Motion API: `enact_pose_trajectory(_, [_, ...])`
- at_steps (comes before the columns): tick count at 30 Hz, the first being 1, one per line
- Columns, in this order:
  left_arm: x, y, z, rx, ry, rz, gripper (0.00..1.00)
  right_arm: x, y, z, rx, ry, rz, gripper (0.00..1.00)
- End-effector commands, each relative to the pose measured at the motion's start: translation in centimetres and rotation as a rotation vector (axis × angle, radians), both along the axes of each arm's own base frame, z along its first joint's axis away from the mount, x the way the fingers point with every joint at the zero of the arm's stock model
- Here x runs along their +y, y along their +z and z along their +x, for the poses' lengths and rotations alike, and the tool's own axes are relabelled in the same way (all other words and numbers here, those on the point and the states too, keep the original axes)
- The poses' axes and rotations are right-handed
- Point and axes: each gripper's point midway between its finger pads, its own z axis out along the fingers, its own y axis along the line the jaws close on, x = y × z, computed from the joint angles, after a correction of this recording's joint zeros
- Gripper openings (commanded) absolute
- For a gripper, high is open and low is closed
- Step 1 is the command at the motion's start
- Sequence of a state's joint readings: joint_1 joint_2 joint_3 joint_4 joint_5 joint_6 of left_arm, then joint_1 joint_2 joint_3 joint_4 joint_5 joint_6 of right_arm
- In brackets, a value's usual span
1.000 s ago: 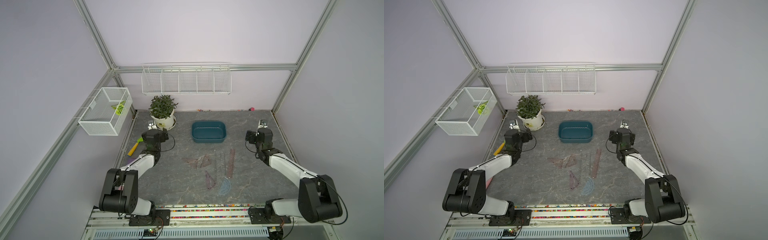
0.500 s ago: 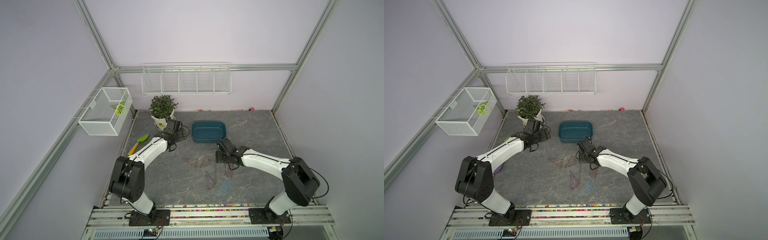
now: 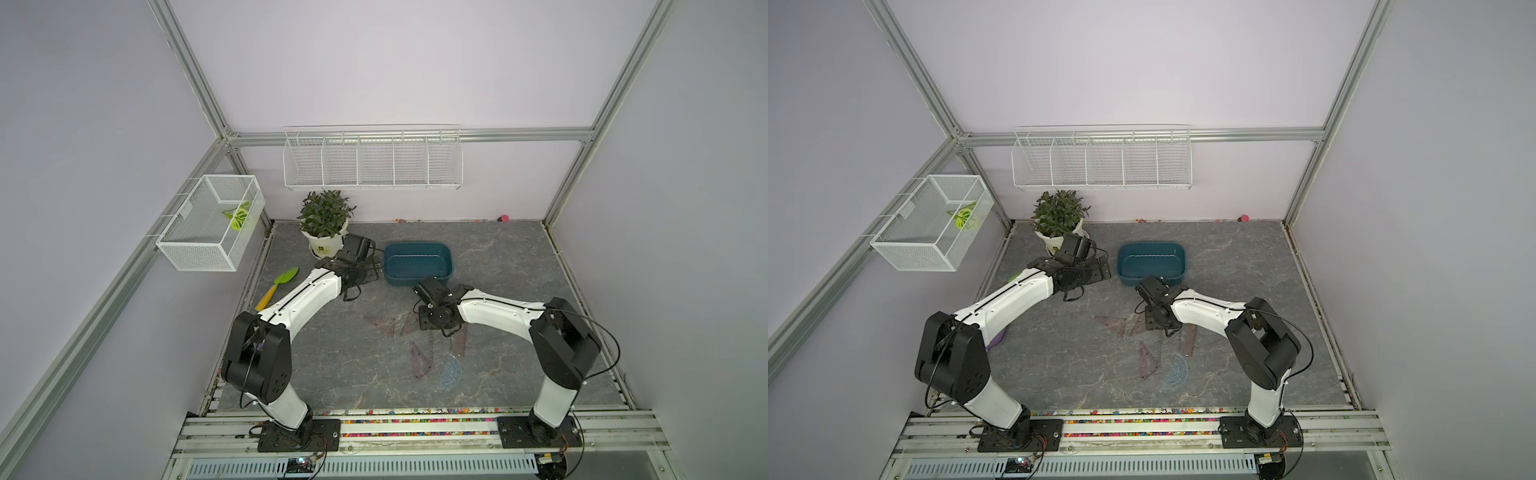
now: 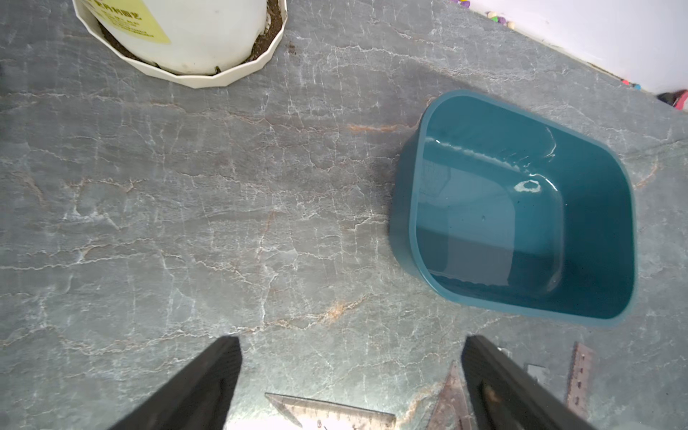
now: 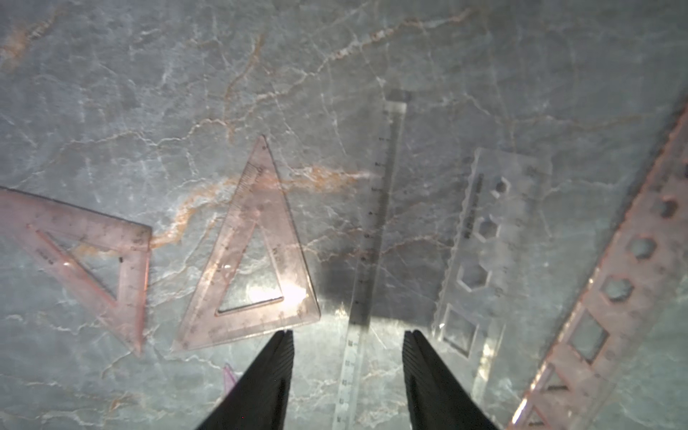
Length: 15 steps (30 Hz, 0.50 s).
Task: Put the scattered rulers into the storage box
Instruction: Pick up the ruler from the center of the board.
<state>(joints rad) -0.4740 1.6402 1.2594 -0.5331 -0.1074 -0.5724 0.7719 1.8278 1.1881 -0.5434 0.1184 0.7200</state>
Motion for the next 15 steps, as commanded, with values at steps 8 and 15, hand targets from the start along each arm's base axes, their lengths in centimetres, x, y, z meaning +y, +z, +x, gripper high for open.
enact_pose_trajectory(8, [0.1, -0.2, -0.3, 0.012, 0.024, -0.014, 0.99, -0.9, -2.4, -1.5, 0.100, -0.022, -0.053, 0.32])
enact_pose_trajectory(15, [0.0, -0.1, -0.5, 0.007, 0.027, -0.013, 0.99, -1.3, -3.2, -1.7, 0.109, -0.029, -0.074, 0.15])
